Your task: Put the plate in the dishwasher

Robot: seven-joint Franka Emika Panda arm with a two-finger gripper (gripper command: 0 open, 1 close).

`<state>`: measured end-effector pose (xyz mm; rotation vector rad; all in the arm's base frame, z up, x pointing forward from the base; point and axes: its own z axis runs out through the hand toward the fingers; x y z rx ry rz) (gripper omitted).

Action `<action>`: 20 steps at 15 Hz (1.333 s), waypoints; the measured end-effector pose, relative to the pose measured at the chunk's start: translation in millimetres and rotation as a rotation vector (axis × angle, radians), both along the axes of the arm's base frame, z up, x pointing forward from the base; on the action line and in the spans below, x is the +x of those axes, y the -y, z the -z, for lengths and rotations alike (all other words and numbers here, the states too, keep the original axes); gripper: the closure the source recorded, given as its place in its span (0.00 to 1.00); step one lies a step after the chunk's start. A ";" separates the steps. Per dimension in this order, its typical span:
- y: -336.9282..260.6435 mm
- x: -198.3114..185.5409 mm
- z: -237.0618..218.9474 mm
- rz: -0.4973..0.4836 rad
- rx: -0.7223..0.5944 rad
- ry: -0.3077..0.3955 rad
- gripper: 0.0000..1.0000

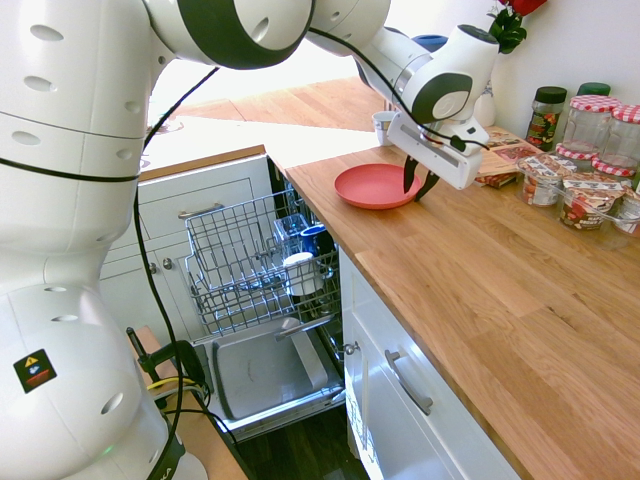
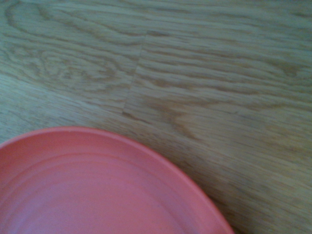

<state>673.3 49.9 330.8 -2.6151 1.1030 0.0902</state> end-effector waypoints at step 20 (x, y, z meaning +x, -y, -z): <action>-189.7 -166.6 -109.5 -0.222 -0.301 0.243 1.00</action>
